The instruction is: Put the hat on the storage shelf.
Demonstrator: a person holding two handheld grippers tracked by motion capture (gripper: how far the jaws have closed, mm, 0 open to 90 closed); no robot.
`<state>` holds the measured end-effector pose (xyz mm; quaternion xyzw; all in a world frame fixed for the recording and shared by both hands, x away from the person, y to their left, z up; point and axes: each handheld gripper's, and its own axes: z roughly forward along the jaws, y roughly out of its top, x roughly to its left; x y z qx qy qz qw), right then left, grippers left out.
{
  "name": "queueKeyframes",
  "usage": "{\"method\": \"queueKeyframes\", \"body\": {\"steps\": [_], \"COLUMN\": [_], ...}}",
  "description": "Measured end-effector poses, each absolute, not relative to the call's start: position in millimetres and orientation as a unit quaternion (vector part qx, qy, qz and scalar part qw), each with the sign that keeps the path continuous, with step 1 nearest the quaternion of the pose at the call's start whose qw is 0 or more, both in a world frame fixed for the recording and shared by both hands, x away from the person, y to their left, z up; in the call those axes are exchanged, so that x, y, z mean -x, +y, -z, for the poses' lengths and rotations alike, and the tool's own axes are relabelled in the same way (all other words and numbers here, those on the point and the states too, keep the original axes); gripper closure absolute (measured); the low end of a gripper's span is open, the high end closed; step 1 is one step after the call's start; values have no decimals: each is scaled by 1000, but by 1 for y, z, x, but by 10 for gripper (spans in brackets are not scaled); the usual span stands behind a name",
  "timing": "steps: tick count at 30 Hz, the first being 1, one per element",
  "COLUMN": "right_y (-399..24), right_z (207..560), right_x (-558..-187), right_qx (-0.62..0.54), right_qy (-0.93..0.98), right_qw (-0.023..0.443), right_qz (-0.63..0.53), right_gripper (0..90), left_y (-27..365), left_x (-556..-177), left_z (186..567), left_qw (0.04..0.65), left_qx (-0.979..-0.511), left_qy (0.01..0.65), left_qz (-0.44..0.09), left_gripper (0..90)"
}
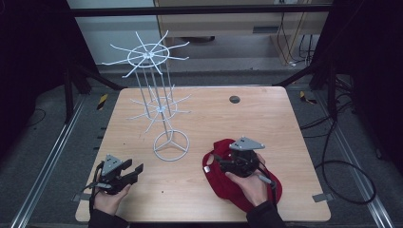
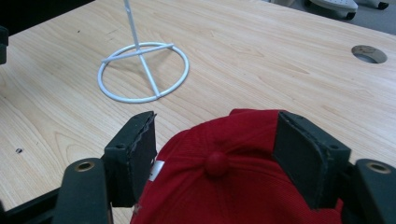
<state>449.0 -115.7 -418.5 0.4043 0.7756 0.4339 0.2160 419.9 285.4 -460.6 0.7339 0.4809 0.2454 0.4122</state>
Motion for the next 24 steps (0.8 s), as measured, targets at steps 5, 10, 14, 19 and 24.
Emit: {"method": "queueKeyframes", "body": {"steps": [5, 10, 14, 19, 24], "right_y": [-106, -99, -93, -94, -100], "right_z": [427, 438, 447, 458, 463], "right_x": [-452, -454, -455, -459, -461], "right_qx": [-406, -416, -423, -440, -456], "right_qy": [777, 783, 789, 794, 798], "right_qw": [219, 213, 217, 216, 189], "right_qz": [-427, -412, -388, -360, -346], "right_gripper": [228, 200, 196, 296, 552], "left_y": [291, 292, 293, 293, 294], "left_x": [-422, -422, -422, -423, -423], "left_z": [464, 464, 465, 465, 466], "left_qw": [405, 406, 404, 403, 402], "left_qx": [-731, -728, -730, -730, -732], "left_qy": [491, 495, 495, 497, 498], "left_qz": [-245, -244, -241, -241, -236], "left_gripper": [473, 473, 474, 475, 481]}}
